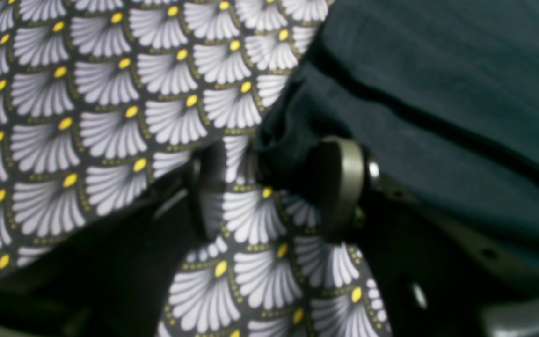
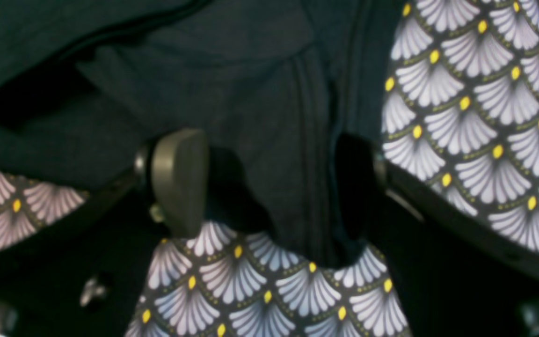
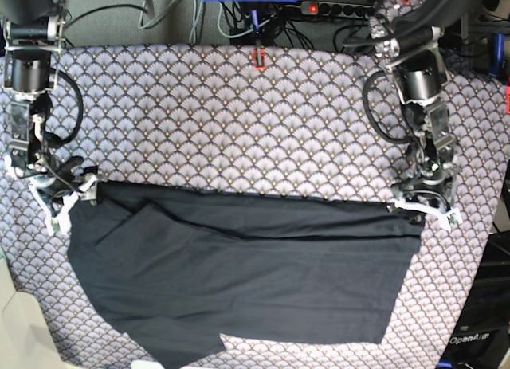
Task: Fold the T-shirt properly
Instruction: 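Lower the held shoulder edge onto the shirt body and release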
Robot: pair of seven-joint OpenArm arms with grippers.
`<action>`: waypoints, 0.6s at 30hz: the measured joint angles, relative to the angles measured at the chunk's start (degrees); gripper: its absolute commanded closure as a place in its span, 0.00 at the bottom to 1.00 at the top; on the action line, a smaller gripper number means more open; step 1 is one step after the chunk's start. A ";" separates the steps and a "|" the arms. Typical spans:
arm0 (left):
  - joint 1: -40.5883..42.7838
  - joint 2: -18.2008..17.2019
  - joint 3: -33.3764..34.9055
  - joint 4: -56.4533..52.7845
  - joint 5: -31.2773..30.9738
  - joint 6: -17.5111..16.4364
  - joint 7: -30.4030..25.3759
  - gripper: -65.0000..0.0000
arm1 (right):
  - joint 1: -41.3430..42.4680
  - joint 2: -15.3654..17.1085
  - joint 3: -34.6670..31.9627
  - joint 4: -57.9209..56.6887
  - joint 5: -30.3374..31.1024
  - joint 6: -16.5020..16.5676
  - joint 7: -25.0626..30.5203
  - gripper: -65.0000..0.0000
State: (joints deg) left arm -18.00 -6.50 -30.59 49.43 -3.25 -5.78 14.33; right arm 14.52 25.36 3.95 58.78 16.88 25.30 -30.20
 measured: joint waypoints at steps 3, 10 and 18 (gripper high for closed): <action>-0.02 0.00 0.00 0.00 0.02 0.11 0.00 0.53 | -0.26 0.02 0.02 0.00 0.04 -0.02 0.02 0.33; -0.07 0.00 -0.22 -0.04 -0.24 0.15 0.22 0.78 | -0.76 0.04 0.00 0.00 0.02 -0.02 0.02 0.33; -0.09 0.02 -0.11 -0.22 -0.39 -0.02 0.42 1.00 | -0.90 -0.04 0.81 0.00 0.09 -0.02 0.00 0.33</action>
State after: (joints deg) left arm -18.09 -6.48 -30.70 49.21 -3.64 -5.80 14.74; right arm 13.63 25.32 4.75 58.78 16.97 25.28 -30.20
